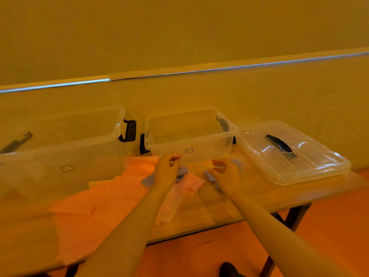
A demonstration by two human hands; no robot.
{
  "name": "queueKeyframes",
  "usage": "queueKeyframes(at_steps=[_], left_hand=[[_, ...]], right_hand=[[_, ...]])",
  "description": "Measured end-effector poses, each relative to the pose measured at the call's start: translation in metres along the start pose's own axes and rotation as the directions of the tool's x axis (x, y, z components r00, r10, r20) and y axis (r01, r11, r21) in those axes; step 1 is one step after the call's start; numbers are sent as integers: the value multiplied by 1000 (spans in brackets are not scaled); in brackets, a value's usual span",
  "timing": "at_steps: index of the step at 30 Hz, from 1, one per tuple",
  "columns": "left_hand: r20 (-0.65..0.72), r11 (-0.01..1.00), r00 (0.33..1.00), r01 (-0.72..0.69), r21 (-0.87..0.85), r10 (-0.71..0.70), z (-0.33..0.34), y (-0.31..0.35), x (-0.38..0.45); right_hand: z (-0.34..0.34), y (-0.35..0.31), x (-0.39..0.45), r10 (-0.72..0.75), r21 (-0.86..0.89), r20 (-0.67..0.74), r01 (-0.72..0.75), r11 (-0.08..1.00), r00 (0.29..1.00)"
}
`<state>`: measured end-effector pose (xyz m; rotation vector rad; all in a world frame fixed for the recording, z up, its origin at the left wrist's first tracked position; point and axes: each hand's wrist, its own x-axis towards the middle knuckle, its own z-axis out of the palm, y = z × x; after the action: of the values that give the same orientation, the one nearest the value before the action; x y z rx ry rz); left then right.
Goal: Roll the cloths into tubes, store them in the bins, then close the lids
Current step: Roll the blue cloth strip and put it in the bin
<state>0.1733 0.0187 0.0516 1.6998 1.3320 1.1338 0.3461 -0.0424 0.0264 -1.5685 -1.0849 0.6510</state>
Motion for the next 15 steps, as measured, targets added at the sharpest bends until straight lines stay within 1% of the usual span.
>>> queueKeyframes(at_steps=[3, 5, 7, 11, 15], left_hand=[[-95, 999, 995, -21, 43, 25, -32, -18, -2], [-157, 999, 988, 10, 45, -2, -63, -38, -2], [-193, 998, 981, 35, 50, -25, -80, -52, -2], [-183, 995, 982, 61, 79, -45, -87, -62, -5], [-128, 990, 986, 118, 80, -107, -108, -86, -13]], right_hand=[[32, -7, -7, -19, 66, 66, 14, 998, 998], [68, -13, -14, -22, 53, 136, 15, 998, 990], [88, -17, -17, -22, 27, 182, 17, 999, 983], [99, -19, -17, -44, -13, 216, 48, 999, 975], [134, -20, -24, -70, -58, 277, 90, 994, 958]])
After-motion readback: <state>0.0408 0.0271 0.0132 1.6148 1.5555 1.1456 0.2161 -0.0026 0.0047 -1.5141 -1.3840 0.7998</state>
